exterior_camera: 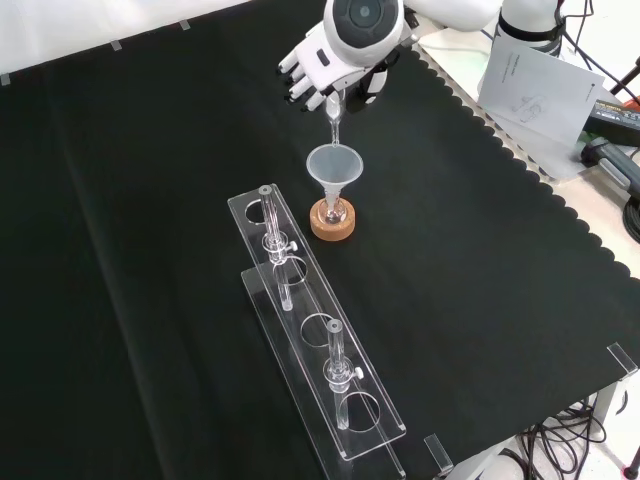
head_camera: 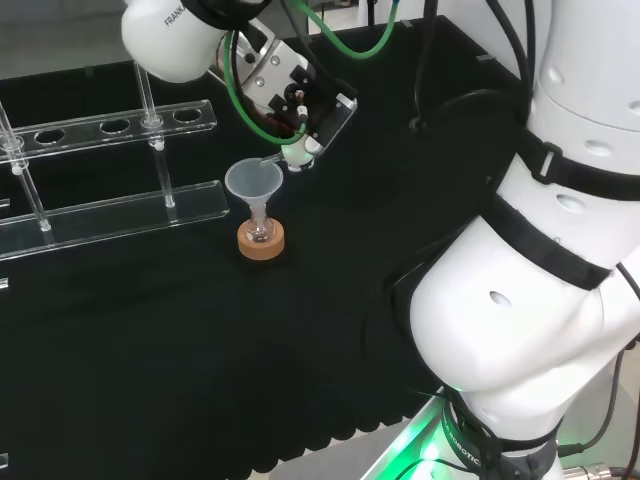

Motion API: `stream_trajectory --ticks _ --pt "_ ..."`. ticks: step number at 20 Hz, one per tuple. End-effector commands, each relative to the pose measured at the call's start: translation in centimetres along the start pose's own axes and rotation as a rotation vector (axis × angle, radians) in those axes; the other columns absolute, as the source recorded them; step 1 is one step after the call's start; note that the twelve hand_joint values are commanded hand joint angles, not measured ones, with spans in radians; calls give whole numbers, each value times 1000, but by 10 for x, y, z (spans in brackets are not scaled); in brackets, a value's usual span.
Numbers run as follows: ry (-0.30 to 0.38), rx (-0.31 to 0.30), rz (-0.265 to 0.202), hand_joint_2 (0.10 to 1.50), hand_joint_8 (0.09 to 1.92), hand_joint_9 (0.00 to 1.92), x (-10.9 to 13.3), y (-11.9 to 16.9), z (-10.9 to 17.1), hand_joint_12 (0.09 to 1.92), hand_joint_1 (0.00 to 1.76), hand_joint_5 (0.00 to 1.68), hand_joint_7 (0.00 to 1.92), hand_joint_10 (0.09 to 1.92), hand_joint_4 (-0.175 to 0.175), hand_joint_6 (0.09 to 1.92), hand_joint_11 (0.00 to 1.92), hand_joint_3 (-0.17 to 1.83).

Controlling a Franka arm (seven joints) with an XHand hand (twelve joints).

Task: Pour all the NaCl from the weighing funnel into the round-bottom flask.

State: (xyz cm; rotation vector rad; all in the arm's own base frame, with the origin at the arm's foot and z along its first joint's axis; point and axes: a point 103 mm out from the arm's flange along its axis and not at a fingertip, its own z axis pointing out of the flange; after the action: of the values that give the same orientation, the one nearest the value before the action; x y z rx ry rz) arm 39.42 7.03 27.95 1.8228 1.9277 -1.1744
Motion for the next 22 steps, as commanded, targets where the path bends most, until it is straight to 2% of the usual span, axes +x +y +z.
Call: stream_trajectory --ticks 1,11,12,14,22 --pt "-5 11 -9 718 669 932 3 1 0 1146 1095 1175 624 403 175 828 670 613" --pt "-60 15 -6 719 669 931 1 1 -2 1145 1095 1173 624 401 175 831 669 614" --pt "-81 19 1 719 669 931 11 -1 -12 1145 1095 1173 624 400 175 831 669 614" --pt "-80 20 1 719 668 931 14 -2 -16 1145 1094 1173 623 400 175 832 669 614" --pt "-71 28 0 719 668 930 -1 -1 -5 1145 1094 1171 623 398 175 835 668 615"
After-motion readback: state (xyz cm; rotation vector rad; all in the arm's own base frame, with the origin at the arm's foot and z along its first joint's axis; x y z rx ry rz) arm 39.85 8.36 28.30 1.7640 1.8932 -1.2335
